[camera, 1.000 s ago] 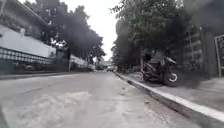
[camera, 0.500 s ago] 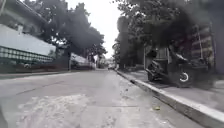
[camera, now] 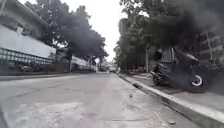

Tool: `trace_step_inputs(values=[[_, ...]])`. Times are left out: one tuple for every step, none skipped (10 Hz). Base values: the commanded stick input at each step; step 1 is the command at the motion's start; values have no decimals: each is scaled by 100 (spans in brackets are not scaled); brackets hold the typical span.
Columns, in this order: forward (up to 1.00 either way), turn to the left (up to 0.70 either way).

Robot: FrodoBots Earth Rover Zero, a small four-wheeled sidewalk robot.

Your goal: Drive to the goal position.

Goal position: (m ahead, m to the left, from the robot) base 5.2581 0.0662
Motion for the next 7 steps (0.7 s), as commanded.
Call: trace_step_inputs(values=[[70,0],[70,0],[70,0],[70,0],[70,0],[70,0],[70,0]])
